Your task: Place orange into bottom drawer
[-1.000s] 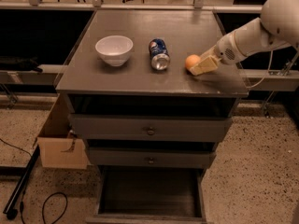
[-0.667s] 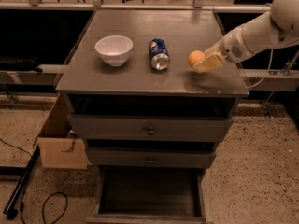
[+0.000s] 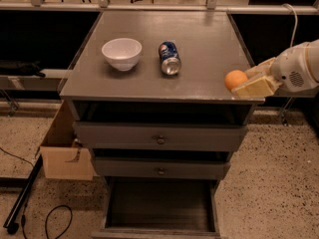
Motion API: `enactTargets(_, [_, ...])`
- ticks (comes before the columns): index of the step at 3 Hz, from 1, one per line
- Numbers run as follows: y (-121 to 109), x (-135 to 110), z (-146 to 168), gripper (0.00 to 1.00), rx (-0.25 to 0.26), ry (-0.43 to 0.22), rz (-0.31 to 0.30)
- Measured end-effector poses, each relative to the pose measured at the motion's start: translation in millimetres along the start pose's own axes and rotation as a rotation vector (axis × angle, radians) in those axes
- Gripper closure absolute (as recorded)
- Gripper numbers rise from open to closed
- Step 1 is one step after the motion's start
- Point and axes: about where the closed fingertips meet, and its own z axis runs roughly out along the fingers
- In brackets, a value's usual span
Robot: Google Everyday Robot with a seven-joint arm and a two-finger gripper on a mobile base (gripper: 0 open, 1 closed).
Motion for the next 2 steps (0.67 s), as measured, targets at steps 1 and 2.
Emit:
enactTargets(1, [0.0, 0.0, 0.0, 1.0, 0.0, 0.0, 0.0])
enactTargets(2, [2.6, -6.6, 3.5, 1.0, 0.0, -0.054, 0.019])
